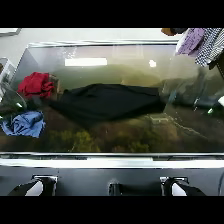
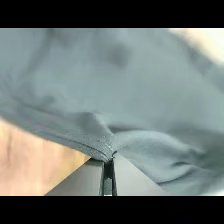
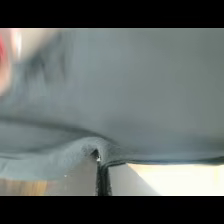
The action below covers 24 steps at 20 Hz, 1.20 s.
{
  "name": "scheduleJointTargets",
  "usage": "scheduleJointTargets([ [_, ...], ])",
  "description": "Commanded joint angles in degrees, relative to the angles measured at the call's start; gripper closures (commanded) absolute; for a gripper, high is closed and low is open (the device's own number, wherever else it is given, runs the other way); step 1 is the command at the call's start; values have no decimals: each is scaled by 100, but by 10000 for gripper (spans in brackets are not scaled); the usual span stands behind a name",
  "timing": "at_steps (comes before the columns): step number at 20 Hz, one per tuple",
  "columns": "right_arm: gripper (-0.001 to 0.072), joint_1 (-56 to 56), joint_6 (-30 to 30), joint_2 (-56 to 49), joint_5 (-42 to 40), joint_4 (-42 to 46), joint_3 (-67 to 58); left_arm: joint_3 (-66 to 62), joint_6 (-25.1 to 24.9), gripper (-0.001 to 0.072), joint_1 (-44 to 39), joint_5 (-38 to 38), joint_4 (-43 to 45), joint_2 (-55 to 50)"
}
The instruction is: Fold the clothes and pants, and hang the long-sleeved shirts on hangers.
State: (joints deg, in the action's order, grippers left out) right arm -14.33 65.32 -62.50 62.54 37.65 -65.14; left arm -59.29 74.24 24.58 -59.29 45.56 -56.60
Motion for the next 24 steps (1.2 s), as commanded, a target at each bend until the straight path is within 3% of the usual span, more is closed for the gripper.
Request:
scheduleJointTargets([
  [1, 684, 227, 699, 374, -678, 896, -2227, -1722, 1143, 691, -2, 46, 903, 474],
  [5, 684, 227, 1248, 1163, -649, 2135, -3668, -3042, 2245, 690, -2, 42, 1998, 1311],
  [8, 683, 225, 1609, 1947, -695, 2791, -3794, -3226, 2914, 690, -2, 13, 2529, 2076],
  [11, 683, 225, 2035, 2415, -699, 3403, -3794, -3224, 3254, 691, 0, -284, 2975, 2540],
  [14, 683, 227, 2542, 2352, -514, 3497, -3792, -3178, 2964, 691, -2, -557, 3053, 2411],
  [18, 682, 227, 3270, 1292, 780, 3394, -3768, -2931, 2122, 691, -15, -695, 2564, 1366],
  [21, 682, 227, 3261, -173, 1749, 3023, -3724, -2841, 1611, 690, -367, -643, 2435, -35],
  [24, 682, 227, 3080, -1720, 1797, 2736, -3320, -2841, 1554, 691, -890, -144, 2455, -1663],
])
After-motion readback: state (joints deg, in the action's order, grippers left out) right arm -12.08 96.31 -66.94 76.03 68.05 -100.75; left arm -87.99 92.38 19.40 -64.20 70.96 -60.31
